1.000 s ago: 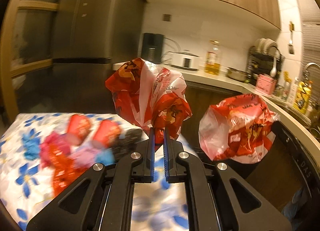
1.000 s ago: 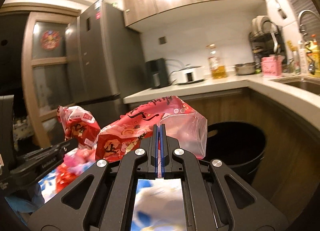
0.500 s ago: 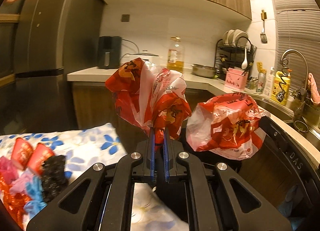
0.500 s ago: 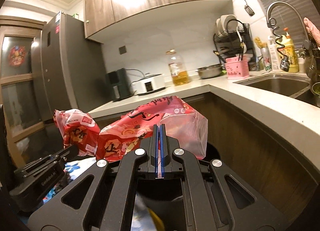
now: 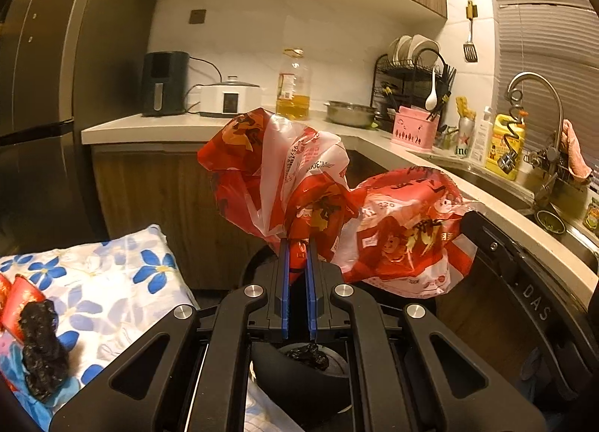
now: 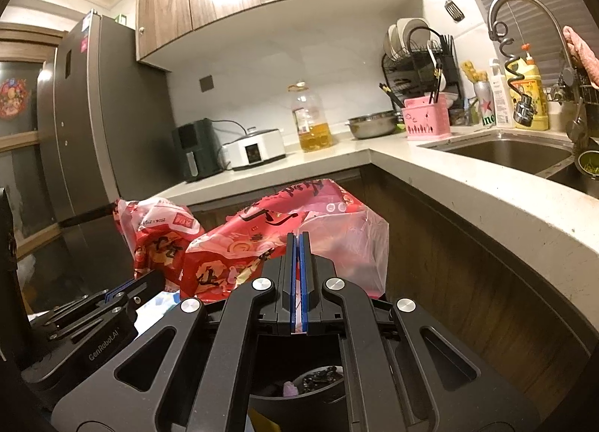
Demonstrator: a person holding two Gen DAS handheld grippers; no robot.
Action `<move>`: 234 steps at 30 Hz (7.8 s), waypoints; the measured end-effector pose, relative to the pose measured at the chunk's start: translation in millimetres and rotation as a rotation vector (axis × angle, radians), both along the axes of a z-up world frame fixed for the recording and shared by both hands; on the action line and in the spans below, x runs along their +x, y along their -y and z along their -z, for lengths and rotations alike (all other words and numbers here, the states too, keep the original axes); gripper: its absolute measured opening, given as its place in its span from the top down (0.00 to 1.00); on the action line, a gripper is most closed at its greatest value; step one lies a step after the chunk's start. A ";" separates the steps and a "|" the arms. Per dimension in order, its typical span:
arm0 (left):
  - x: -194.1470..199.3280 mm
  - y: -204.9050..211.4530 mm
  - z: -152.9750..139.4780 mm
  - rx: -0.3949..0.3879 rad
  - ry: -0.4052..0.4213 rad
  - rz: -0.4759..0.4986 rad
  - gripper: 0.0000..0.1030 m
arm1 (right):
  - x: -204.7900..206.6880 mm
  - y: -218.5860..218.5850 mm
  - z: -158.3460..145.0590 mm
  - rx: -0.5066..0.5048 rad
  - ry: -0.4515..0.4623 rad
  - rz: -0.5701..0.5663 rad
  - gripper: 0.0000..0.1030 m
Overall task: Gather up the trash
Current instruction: 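Carry both red printed bags over the black bin, then open both tools to drop the red bags into the bin, then grasp the red plastic bag with the left tool while the right tool grasps the black bag, then carry the red plastic bag and black bag over the black bin with both tools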
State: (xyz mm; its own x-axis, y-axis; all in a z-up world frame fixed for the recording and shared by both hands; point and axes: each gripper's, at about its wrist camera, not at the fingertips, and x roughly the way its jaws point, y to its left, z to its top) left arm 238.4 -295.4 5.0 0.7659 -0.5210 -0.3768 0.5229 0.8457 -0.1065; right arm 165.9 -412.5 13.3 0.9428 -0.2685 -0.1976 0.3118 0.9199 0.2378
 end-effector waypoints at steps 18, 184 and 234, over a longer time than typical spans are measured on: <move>15.8 22.8 25.8 0.073 -0.045 0.076 0.91 | 18.2 5.7 18.9 -0.006 -0.065 -0.012 0.95; -101.4 -255.7 11.6 -0.084 -0.051 -0.472 0.96 | -20.5 -196.6 18.3 0.028 -0.041 -0.397 0.97; -11.8 -14.7 -12.3 -0.015 0.001 -0.125 0.96 | -16.3 -1.4 2.0 0.029 0.034 -0.014 0.97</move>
